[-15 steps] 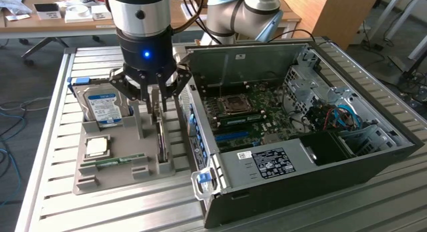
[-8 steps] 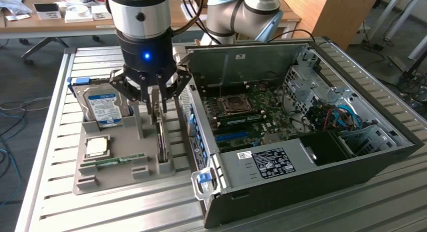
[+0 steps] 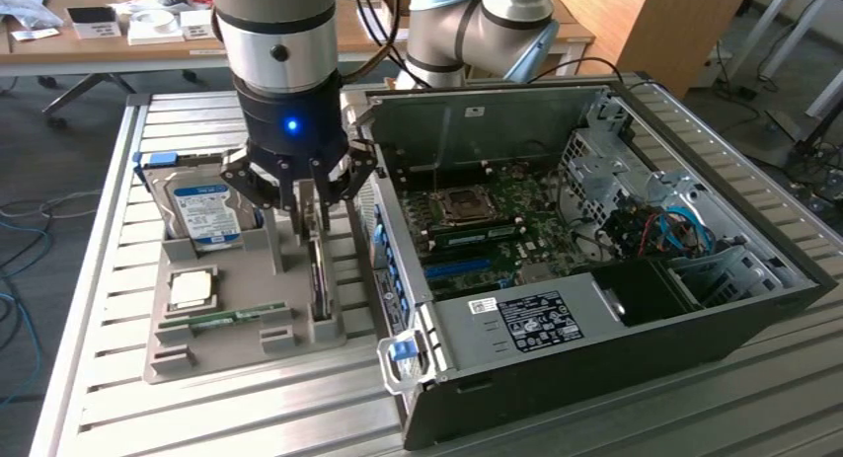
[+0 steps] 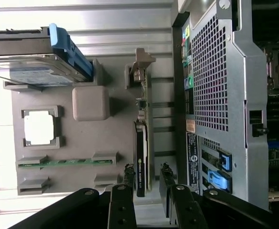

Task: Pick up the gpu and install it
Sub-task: 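Pick up the gpu and move the gpu toward the slot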

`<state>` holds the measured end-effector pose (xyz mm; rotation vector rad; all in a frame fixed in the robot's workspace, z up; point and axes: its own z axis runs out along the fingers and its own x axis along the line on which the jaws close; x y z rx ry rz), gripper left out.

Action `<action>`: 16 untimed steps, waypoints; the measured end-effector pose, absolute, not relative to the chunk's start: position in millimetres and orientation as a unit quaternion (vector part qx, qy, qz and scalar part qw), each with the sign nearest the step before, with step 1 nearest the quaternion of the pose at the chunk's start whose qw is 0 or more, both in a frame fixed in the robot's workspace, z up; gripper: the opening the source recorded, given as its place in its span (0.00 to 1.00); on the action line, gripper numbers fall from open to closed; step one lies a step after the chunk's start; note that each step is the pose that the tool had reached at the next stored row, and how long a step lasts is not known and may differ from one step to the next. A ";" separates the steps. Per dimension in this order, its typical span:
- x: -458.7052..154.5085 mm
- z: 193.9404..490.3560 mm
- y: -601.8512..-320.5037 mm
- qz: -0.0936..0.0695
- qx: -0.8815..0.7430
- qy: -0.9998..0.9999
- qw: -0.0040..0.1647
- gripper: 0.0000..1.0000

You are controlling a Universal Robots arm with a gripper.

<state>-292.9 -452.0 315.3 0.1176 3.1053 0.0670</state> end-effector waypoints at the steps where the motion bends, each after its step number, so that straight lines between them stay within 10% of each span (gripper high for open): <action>1: -292.9 313.9 -452.0 0.022 0.038 0.999 0.017 0.36; 16: -293.0 301.1 -455.8 0.022 0.038 0.999 0.017 0.36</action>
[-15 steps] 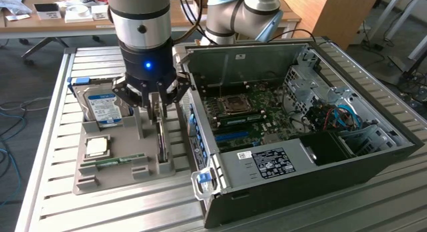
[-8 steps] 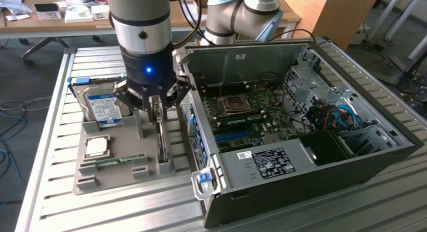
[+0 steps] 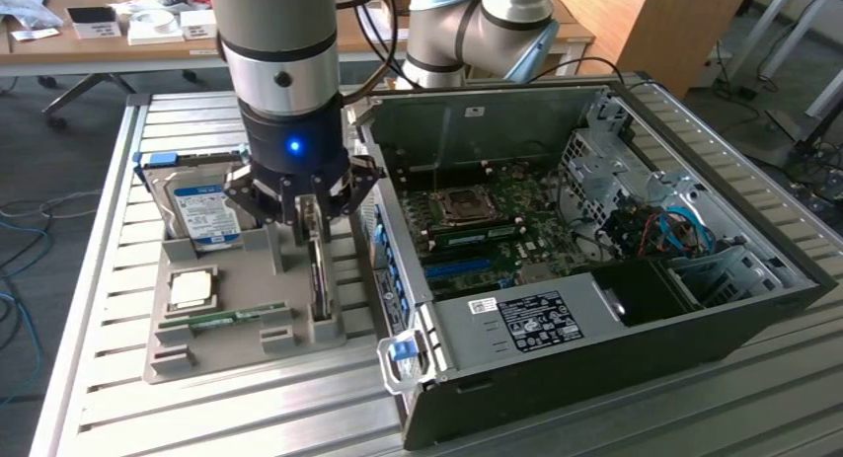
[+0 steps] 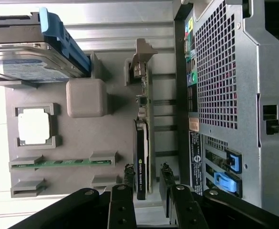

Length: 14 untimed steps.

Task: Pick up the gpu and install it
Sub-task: 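Pick up the gpu and move the gpu toward the slot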

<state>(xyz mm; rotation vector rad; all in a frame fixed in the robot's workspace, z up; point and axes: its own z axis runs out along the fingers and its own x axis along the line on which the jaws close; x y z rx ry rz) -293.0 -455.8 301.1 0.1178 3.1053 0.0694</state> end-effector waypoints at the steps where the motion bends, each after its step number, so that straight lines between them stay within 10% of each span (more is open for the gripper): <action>1: -293.0 300.0 -455.8 0.022 0.038 0.999 0.017 0.36; 14: -292.9 294.7 -454.0 0.037 0.038 0.998 0.016 0.36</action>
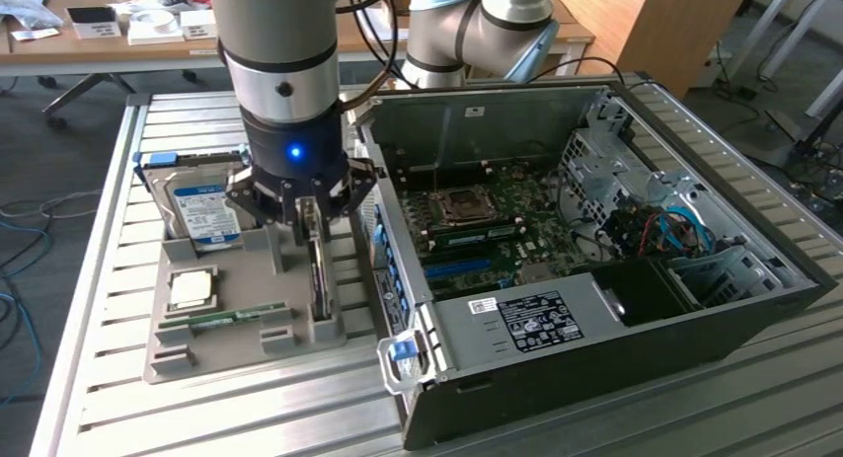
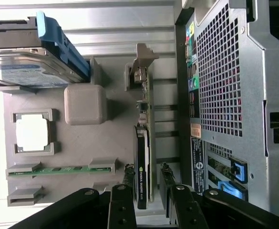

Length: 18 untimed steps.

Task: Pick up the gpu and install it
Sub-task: 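Pick up the gpu and move the gpu toward the slot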

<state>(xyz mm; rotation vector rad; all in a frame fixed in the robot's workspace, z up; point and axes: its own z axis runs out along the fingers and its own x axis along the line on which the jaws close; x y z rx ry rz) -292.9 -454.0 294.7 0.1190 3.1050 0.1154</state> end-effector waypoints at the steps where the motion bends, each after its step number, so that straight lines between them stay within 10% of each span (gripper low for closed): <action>1: -293.0 294.5 -454.0 0.039 0.038 0.998 0.016 0.36; 18: -292.9 274.1 -454.1 0.040 0.038 0.998 0.016 0.36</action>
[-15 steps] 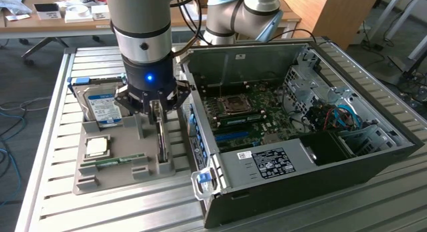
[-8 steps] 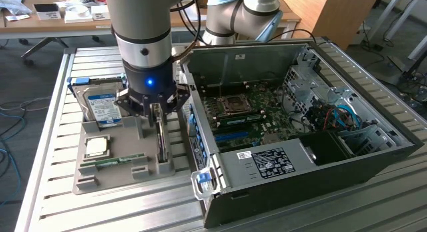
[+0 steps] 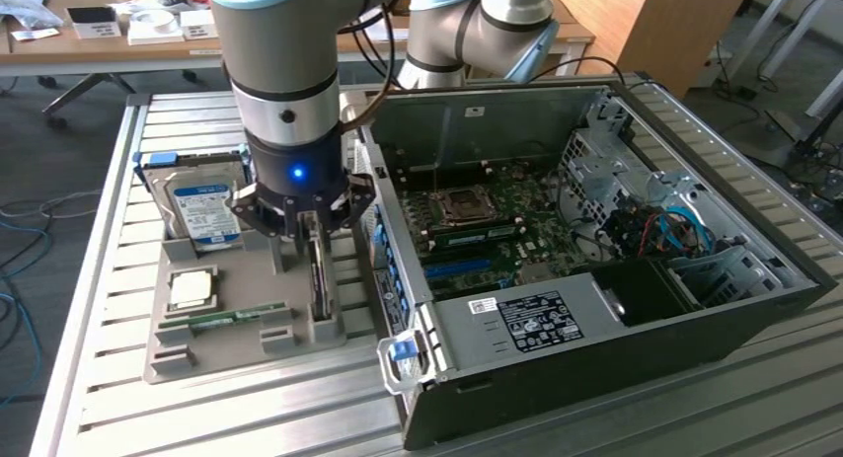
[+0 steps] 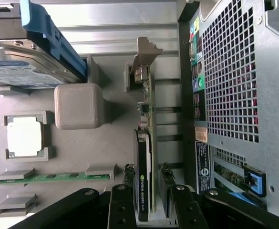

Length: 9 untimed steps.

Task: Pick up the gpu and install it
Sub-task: 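Pick up the gpu and move the gpu toward the slot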

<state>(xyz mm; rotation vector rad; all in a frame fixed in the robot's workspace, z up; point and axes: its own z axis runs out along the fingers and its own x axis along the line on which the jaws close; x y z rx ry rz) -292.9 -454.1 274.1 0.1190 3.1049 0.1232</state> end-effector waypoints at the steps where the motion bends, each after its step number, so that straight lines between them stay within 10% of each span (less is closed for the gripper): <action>1: -292.9 273.0 -454.1 0.040 0.038 0.998 0.016 0.36; 9: -292.9 266.6 -454.1 0.040 0.038 0.998 0.016 0.36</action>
